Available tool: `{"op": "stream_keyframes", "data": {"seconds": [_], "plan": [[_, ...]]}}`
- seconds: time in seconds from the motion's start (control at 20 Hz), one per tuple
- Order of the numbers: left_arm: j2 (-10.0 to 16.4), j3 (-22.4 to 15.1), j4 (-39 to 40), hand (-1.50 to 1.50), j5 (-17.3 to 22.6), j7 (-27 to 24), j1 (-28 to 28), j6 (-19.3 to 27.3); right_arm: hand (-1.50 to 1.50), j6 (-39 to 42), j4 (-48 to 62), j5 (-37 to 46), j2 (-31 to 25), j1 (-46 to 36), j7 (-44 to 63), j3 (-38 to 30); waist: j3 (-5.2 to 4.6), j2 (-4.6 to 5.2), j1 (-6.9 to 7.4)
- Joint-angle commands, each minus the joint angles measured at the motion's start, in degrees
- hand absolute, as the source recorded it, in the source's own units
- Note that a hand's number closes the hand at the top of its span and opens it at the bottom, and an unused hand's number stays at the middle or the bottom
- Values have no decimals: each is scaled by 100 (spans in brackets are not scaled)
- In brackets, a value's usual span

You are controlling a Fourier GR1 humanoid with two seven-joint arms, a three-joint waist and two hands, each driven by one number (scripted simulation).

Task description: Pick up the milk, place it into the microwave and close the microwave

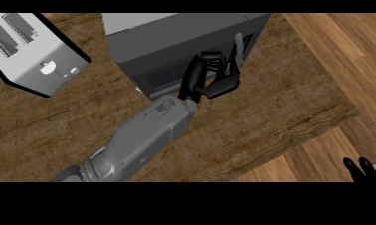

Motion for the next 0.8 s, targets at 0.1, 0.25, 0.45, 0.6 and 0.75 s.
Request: {"op": "stream_keyframes", "data": {"seconds": [0.1, 0.25, 0.45, 0.6, 0.75], "plan": [[1, 102, 296, 150, 124, -129, -533, -105, -150, 189, -167, -281, -54, 49, 15, 65, 6, 52, -88], [1, 104, 335, 150, 216, -256, -487, -97, -150, 222, -203, -387, -95, 125, 48, 51, 5, 59, -108], [1, 49, 404, 150, 291, -309, -559, -54, -150, 258, -250, -471, -227, 192, 146, -19, 8, 47, -110], [1, 62, 470, 150, 393, -287, -622, -56, -150, 293, -303, -503, -218, 275, 158, 48, 14, 38, -142], [1, -53, 478, 150, 417, -394, -601, -15, -150, 359, -364, -602, -338, 273, 176, -73, 16, 30, -172]]}}
